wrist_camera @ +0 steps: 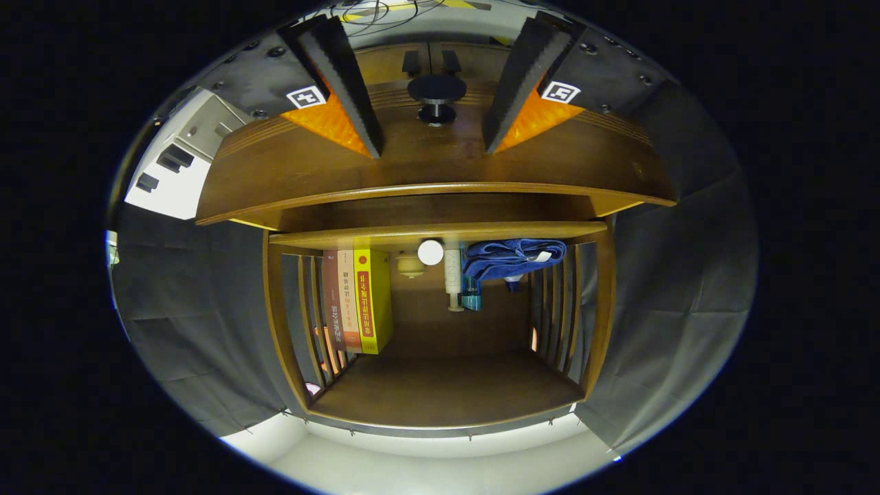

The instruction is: Pull open the drawer, take out the items inside it, and place them on the countertop above the cabinet.

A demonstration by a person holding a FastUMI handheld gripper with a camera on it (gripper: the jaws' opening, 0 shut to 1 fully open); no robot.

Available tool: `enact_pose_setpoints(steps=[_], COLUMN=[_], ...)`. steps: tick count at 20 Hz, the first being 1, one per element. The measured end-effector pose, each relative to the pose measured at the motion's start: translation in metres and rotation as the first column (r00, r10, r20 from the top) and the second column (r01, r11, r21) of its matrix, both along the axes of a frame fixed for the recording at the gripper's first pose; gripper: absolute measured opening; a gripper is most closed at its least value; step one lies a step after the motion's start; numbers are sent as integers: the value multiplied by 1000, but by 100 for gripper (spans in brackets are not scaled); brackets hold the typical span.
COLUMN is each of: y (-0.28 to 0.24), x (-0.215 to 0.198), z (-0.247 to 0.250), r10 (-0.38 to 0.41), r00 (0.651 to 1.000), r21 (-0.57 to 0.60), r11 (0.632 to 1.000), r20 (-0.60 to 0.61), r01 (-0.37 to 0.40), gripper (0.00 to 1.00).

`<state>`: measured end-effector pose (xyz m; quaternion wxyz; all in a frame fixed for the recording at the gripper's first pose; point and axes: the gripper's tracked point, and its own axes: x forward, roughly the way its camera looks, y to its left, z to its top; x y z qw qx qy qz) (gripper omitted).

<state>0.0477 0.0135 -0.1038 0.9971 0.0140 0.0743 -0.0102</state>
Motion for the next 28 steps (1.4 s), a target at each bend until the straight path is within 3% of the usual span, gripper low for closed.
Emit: enact_pose_setpoints(steps=[7,17,28], y=[1,-1,-6], x=[32,109,124], z=[-4,-6,-7], r10=[-4,-9,-25], r00=[1000,1000,999], r21=[-1,-5,-9], r11=[1000,1000,1000], r20=[-17,-10,-26], r01=[4,9,25], gripper=[98,98,98])
